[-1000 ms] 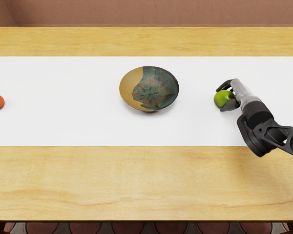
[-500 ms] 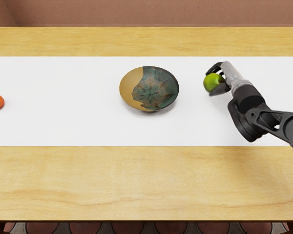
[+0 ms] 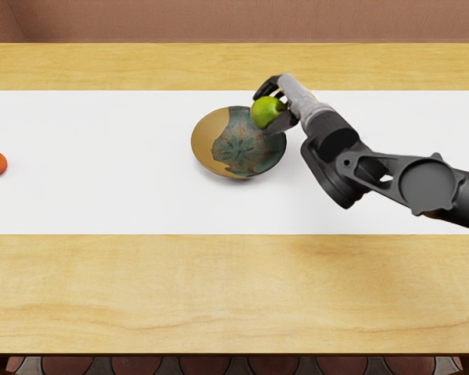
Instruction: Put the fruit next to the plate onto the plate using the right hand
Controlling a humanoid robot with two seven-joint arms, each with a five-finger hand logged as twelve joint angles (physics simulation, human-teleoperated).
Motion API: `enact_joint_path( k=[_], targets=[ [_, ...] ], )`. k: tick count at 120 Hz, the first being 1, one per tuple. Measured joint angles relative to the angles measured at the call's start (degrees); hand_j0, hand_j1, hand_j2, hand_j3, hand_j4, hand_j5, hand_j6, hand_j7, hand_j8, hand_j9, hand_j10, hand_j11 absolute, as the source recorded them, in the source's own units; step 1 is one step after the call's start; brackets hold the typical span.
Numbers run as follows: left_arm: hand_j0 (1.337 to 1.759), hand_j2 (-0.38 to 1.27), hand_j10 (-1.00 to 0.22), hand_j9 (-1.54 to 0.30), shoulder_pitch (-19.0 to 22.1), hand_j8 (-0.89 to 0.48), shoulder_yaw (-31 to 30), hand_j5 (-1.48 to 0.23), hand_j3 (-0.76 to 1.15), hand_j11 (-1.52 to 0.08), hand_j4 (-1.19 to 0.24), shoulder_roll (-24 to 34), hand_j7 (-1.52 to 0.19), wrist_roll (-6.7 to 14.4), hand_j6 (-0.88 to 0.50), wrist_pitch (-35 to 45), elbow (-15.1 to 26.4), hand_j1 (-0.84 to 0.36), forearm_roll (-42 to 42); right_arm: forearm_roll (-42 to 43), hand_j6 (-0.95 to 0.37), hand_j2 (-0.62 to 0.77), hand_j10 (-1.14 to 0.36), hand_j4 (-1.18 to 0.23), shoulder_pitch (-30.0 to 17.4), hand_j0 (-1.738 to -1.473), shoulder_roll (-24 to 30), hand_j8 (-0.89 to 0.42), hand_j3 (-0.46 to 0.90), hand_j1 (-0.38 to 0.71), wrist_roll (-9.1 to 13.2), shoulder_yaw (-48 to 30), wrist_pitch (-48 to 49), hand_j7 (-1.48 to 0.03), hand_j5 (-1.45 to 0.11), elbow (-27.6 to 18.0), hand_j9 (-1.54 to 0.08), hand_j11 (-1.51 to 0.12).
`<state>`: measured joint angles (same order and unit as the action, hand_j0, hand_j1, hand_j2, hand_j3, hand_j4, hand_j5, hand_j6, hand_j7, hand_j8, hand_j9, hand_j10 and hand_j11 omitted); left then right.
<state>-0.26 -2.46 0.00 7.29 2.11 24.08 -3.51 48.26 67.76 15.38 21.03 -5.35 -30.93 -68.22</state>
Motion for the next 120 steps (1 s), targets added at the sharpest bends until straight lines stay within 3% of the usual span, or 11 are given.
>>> enact_joint_path(
  k=[25,38,53,57,65,74,83,94,120],
  targets=[
    [1.658,0.00,0.00,0.00,0.00,0.00,0.00,0.00,0.00,0.00,0.00,0.00,0.00,0.00,0.00,0.00,0.00,0.35,0.00,0.01,-0.28,0.18,-0.50,-0.54,-0.33,-1.656,-3.99,-0.26,0.00,0.24,0.01,0.08,0.19,-0.82,-0.87,0.04,-0.84,-0.84],
    [1.658,0.00,0.00,0.00,0.00,0.00,0.00,0.00,0.00,0.00,0.00,0.00,0.00,0.00,0.00,0.00,0.00,0.35,0.00,-0.37,-0.17,0.11,-0.30,-0.34,-1.05,-1.657,-4.78,-0.16,0.00,0.00,-0.10,-1.95,-0.42,-0.49,-0.52,0.09,-0.50,-0.50],
    [1.658,0.00,0.00,0.00,0.02,0.00,0.00,0.00,0.00,0.00,0.00,0.00,0.00,0.00,0.00,0.00,0.00,0.35,0.00,-0.49,-0.09,0.06,-0.16,-0.18,-2.24,-1.657,-3.09,-0.09,0.00,-0.16,-0.68,-3.16,0.17,-0.27,-0.28,-0.04,-0.27,-0.27],
    [1.658,0.00,0.00,0.00,0.00,0.00,0.00,0.00,0.00,0.00,0.00,0.00,0.00,0.00,0.00,0.00,0.00,0.35,0.00,-0.57,-0.08,0.05,-0.14,-0.15,-2.93,-1.657,-1.93,-0.07,0.00,-0.19,-2.32,-3.47,0.67,-0.23,-0.24,-0.30,-0.23,-0.23],
    [1.658,0.00,0.00,0.00,0.02,0.00,0.00,0.00,0.00,0.00,0.00,0.00,0.00,0.00,0.00,0.00,0.00,0.35,0.00,-1.15,-0.06,0.04,-0.10,-0.11,-5.67,-1.658,2.11,-0.05,0.00,-0.23,-8.45,-7.12,5.13,-0.16,-0.17,-1.51,-0.17,-0.17],
    [1.658,0.00,0.00,0.00,0.00,0.00,0.00,0.00,0.00,0.00,0.00,0.00,0.00,0.00,0.00,0.00,0.00,0.35,0.00,-1.75,-0.04,0.03,-0.07,-0.08,-10.95,-1.658,7.31,-0.04,0.00,-0.27,-15.25,-15.88,15.19,-0.11,-0.12,-2.42,-0.12,-0.12],
    [1.658,0.00,0.00,0.00,0.06,0.00,0.00,0.00,0.00,0.00,0.00,0.00,0.00,0.00,0.00,0.00,0.00,0.35,0.00,-5.55,-0.03,0.02,-0.05,-0.05,-15.73,-1.658,12.01,-0.03,0.00,-0.29,-19.87,-23.66,27.60,-0.08,-0.08,-2.84,-0.08,-0.08],
    [1.658,0.00,0.00,0.00,0.09,0.00,0.00,0.00,0.00,0.00,0.00,0.00,0.00,0.00,0.00,0.00,0.00,0.35,0.00,-13.30,-0.02,0.01,-0.03,-0.03,-19.62,-1.658,18.14,-0.02,0.00,-0.31,-23.04,-28.13,40.31,-0.05,-0.05,-3.04,-0.05,-0.05],
    [1.658,0.00,0.00,0.00,0.17,0.00,0.01,0.00,0.00,0.00,0.00,0.00,0.00,0.00,0.00,0.00,0.00,0.35,0.00,-28.99,-0.01,0.01,-0.01,-0.01,-26.54,-1.658,32.98,-0.01,0.00,-0.34,-27.18,-30.97,61.44,-0.02,-0.02,-2.07,-0.02,-0.02]
  ],
)
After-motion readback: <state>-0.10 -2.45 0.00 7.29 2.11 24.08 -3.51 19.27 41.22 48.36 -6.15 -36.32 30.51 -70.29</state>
